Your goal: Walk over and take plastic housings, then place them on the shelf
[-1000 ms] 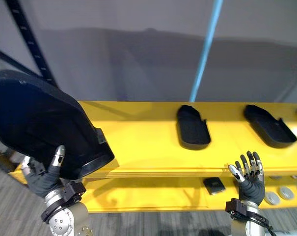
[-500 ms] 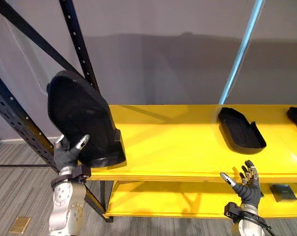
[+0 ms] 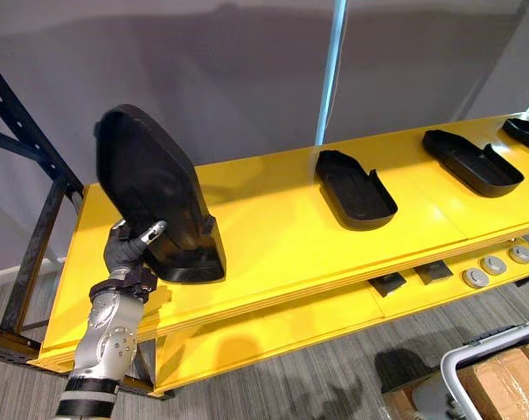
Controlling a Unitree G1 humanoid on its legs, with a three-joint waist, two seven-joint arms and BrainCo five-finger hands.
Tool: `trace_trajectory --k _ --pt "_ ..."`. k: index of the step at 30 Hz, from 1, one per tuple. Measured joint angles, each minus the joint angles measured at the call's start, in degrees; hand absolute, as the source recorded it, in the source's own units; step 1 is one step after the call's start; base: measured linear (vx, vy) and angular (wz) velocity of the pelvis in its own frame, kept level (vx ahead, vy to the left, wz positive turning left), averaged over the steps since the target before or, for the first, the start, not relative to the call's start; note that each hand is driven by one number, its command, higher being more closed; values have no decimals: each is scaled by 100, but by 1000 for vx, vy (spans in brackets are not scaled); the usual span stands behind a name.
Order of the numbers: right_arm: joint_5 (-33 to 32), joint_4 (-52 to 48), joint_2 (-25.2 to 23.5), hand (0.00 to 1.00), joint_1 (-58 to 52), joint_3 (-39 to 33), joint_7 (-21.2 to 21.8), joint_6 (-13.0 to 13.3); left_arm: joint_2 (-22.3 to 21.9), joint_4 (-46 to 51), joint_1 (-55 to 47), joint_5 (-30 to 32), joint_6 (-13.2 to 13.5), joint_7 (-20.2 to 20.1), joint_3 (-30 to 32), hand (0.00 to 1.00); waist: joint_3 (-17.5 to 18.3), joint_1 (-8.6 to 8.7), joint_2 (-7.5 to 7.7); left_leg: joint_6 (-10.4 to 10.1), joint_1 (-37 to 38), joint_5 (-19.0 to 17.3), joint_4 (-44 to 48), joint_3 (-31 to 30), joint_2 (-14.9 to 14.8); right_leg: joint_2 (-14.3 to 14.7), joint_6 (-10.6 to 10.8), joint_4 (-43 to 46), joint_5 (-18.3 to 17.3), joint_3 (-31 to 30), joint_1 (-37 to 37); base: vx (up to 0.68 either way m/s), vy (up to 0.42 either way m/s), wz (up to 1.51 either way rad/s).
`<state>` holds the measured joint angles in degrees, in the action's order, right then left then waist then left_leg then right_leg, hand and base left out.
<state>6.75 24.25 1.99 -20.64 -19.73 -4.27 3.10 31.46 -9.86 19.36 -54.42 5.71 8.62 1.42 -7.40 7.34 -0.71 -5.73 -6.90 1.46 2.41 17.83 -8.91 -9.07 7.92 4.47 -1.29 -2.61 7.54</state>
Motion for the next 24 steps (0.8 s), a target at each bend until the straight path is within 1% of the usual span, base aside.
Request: trace_trajectory --k 2,3,4,6,8,10,12,14,16,20,21,24 --pt "-119 481 75 0 184 205 124 -8 105 -367 489 -60 3 25 -157 100 -127 -16 44 14 -57 58 -36 -95 13 -4 -2 0 1 50 8 16 6 27" --pt "-178 739 97 0 324 376 194 -12 243 -645 828 -60 8 84 -304 100 -193 -21 74 22 -143 96 -41 -159 15 -4 -3 -2 2 107 48 -17 0 22" --pt "-179 829 115 0 374 474 223 -11 289 -776 978 -58 7 110 -361 100 -231 -13 74 28 -178 118 -50 -206 19 -5 -6 -3 3 155 52 -28 -3 26" --pt "-179 1223 184 0 593 782 358 -15 444 -1392 1470 -44 20 231 -562 100 -386 -18 60 50 -182 245 -184 -274 43 -6 -19 -10 10 239 65 -34 -1 19" --pt "-179 1476 235 0 768 935 437 -22 518 -1896 1789 -36 9 335 -585 100 -509 5 33 61 -178 354 -306 -341 59 -6 -32 -10 19 341 73 -50 -4 16" --pt "-181 1654 266 0 946 988 449 -59 629 -2440 2129 73 -32 484 -689 100 -668 4 13 77 -176 482 -467 -383 75 -1 -60 -10 41 394 120 -77 6 12" --pt "-190 1753 301 0 1055 1002 444 -66 724 -2639 2219 79 -71 507 -756 100 -761 0 12 85 -177 533 -536 -384 92 -5 -76 -10 54 395 149 -46 17 4" --pt "-210 1797 328 0 1111 1085 430 -67 857 -2773 2383 194 -75 472 -775 100 -833 -10 11 88 -179 601 -626 -401 102 -6 -78 -11 62 419 180 -33 21 6" --pt "-305 1821 389 0 1207 1187 431 -67 1145 -2993 2606 314 -179 428 -1001 100 -909 -7 11 101 -223 644 -665 -429 102 -4 -75 -5 64 443 233 -28 12 6" --pt "-491 1946 456 0 1278 1307 430 -65 1339 -3034 2759 649 -253 200 -1156 100 -952 -13 6 108 -315 671 -675 -463 102 -1 -73 -2 66 459 307 2 3 3" --pt "-575 1980 464 0 1327 1310 429 -65 1389 -3110 2877 780 -281 91 -1212 100 -976 -12 8 108 -340 682 -676 -478 101 0 -73 5 66 462 329 5 3 5" --pt "-672 2052 473 0 1424 1313 431 -64 1515 -3224 3035 1207 -329 -67 -1254 100 -1062 2 3 107 -360 693 -677 -476 100 2 -74 19 66 449 359 0 0 0"
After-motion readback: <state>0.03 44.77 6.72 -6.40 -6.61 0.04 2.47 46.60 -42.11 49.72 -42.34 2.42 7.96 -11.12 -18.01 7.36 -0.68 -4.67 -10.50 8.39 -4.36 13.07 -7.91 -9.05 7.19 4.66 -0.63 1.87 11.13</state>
